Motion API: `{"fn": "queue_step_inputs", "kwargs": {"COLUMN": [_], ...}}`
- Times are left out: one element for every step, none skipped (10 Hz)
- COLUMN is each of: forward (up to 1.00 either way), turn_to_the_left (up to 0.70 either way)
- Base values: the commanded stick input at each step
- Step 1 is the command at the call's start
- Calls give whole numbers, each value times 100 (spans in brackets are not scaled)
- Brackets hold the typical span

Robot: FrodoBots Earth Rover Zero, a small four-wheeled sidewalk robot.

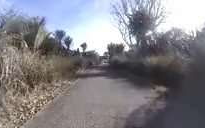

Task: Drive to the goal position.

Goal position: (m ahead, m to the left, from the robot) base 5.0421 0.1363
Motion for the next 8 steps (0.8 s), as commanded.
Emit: {"fn": "queue_step_inputs", "kwargs": {"forward": [45,45,45,45,45,45,45,45], "turn_to_the_left": [0,0,0,0,0,0,0,0]}}
